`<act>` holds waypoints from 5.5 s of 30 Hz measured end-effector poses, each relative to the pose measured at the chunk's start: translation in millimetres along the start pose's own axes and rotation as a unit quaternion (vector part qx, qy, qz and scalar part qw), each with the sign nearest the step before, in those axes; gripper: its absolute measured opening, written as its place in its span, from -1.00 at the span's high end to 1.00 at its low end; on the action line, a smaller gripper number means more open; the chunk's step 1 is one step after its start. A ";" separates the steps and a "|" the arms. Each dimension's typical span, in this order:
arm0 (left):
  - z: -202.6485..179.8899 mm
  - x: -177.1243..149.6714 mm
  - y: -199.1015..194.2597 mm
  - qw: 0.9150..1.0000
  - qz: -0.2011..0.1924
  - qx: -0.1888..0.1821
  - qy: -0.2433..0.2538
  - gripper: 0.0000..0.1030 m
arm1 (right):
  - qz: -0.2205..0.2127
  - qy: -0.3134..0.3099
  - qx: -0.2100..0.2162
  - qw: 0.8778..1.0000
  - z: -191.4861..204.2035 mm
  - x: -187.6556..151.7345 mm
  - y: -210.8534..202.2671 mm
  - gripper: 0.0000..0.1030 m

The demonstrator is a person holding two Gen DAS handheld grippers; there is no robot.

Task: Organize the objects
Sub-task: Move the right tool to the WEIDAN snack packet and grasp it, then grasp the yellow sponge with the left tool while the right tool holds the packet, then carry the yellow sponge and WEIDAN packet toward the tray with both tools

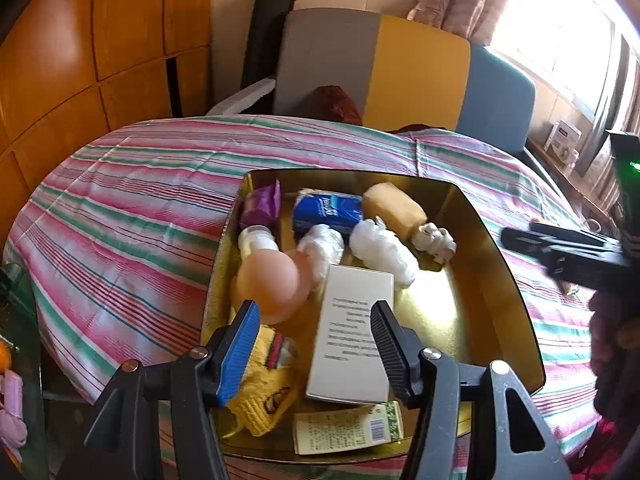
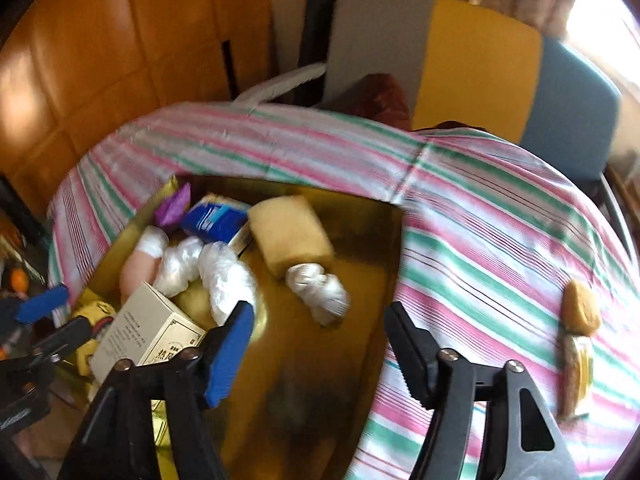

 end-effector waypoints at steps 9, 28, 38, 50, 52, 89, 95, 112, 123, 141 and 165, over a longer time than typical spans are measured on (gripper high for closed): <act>-16.9 -0.6 -2.5 1.000 0.003 -0.018 0.016 -0.13 | 0.006 0.054 -0.091 0.994 -109.2 -46.9 -46.1 -0.59; -77.4 13.9 7.1 0.997 0.020 -0.055 0.060 -0.13 | 0.089 0.125 -0.185 0.971 -276.6 -88.3 2.3 -0.61; -148.8 29.6 16.8 0.988 0.020 -0.117 0.103 -0.13 | 0.143 0.094 -0.166 0.971 -259.0 -129.3 -36.4 0.25; -287.1 38.6 58.3 0.964 0.070 -0.216 0.139 -0.18 | 0.134 0.132 -0.173 0.967 -273.3 -153.3 -62.5 0.22; -304.4 38.8 74.6 0.962 0.091 -0.221 0.131 -0.23 | 0.135 0.133 -0.171 0.967 -271.8 -152.4 -63.2 0.22; -403.0 22.7 208.6 0.964 0.126 -0.183 0.148 -0.08 | 0.144 0.100 -0.171 0.970 -267.8 -151.1 -62.6 0.18; -350.2 -3.8 162.4 0.973 0.099 -0.150 0.148 -0.08 | 0.140 0.098 -0.165 0.971 -266.9 -152.8 -64.6 0.15; -304.7 -55.8 99.1 0.981 0.030 -0.126 0.145 -0.16 | 0.118 0.063 -0.176 0.975 -267.4 -152.8 -51.7 0.19; -308.0 -60.8 99.0 0.980 0.025 -0.118 0.159 -0.17 | 0.114 0.051 -0.177 0.976 -263.9 -152.0 -52.0 0.23; -307.2 -61.2 98.7 0.980 0.021 -0.121 0.157 -0.19 | 0.105 0.038 -0.180 0.977 -260.9 -150.2 -47.9 0.23; -309.3 -43.2 67.4 0.978 -0.005 -0.138 0.155 -0.07 | 0.082 0.035 -0.180 0.980 -266.6 -148.6 -41.4 0.24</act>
Point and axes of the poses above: each gripper's, at about its wrist camera, not at the fingertips, and y roughly the way its jaws point, z to its left, x to its top, the point moved 3 cm from there along y, roughly the way its jaws point, and after that the axes turned 11 degrees about -z, right-handed, at the moved point
